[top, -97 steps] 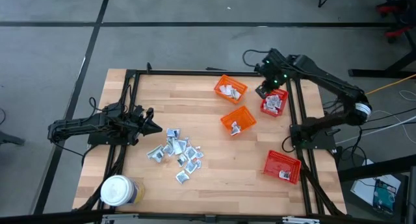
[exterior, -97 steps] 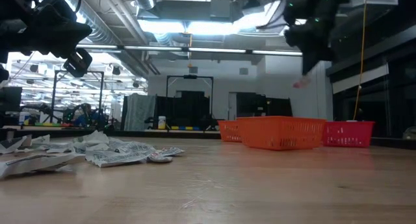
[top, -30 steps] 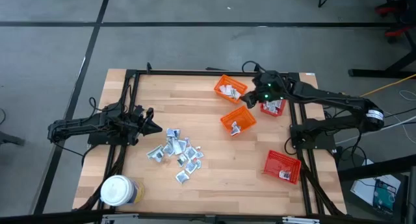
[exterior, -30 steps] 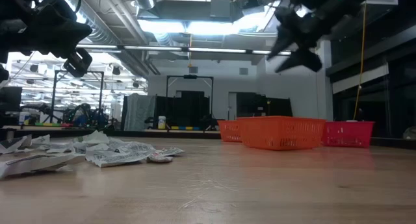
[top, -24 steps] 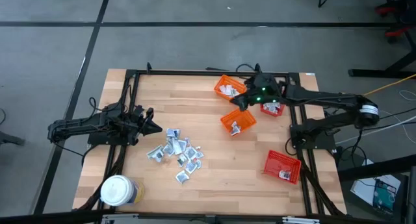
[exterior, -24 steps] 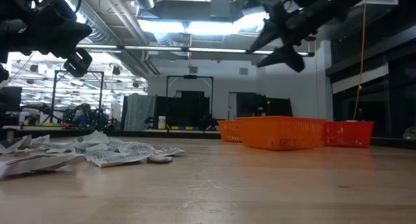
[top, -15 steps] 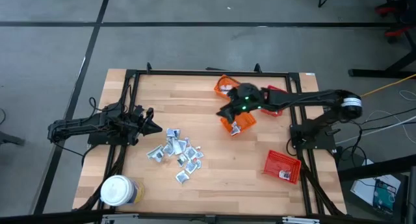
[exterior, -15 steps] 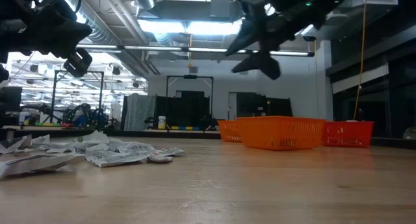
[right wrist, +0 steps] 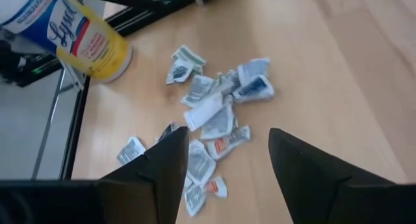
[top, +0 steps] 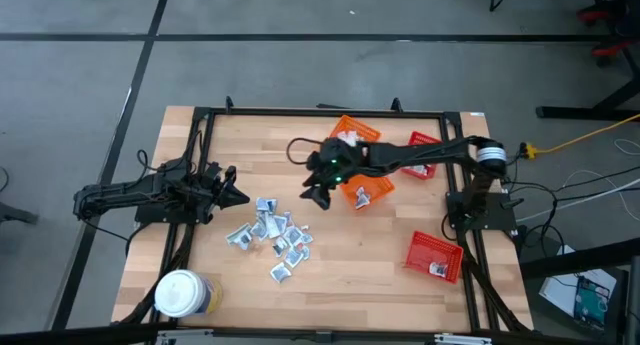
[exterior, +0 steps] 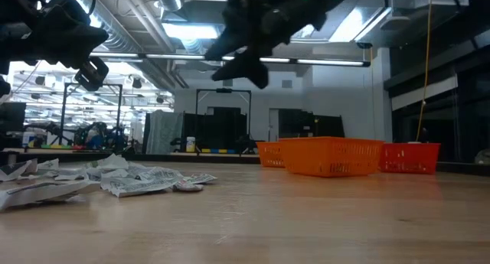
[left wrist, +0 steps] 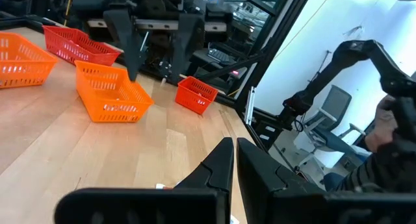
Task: Pick & Place First Aid Supplies
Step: Put the orange ointment pack into the top red bin
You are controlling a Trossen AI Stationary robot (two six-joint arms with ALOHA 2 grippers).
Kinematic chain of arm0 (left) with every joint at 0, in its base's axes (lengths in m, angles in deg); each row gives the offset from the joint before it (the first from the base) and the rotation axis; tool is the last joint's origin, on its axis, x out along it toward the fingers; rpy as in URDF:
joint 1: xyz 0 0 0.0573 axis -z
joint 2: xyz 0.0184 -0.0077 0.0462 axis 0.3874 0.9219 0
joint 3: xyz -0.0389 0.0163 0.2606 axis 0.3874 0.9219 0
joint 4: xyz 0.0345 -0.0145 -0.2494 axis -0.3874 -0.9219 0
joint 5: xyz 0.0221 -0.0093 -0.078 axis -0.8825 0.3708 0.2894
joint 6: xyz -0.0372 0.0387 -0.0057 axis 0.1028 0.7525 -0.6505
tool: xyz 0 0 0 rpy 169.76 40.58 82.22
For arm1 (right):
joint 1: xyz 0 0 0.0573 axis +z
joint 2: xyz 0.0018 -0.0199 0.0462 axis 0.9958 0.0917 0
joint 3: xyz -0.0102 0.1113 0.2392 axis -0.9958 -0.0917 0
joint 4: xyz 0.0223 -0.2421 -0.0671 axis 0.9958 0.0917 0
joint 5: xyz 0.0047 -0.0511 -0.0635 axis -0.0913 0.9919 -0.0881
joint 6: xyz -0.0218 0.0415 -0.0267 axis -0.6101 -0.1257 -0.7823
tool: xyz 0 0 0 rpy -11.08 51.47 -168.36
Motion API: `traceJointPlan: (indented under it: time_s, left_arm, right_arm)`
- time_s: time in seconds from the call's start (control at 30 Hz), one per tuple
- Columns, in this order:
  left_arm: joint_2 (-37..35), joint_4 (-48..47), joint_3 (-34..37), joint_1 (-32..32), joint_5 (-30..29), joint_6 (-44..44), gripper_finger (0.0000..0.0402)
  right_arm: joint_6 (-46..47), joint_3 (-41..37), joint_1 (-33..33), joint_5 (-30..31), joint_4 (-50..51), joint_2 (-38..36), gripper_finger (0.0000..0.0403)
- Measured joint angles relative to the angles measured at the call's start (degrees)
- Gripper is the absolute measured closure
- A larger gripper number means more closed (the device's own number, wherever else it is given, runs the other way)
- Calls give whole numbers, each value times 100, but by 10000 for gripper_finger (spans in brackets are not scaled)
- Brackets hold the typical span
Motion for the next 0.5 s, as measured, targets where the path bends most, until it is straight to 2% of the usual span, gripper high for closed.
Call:
traceJointPlan:
  time_s: [0.2,0.33,0.5]
  left_arm:
    - [0,0,-1,1,1,0,386]
    - [-1,0,-1,0,-1,0,386]
    - [-1,0,-1,0,1,0,386]
  right_arm:
    - [-344,678,78,-437,36,715,190]
    - [-644,850,133,-777,35,1065,190]
    - [-1222,849,269,-717,32,1305,190]
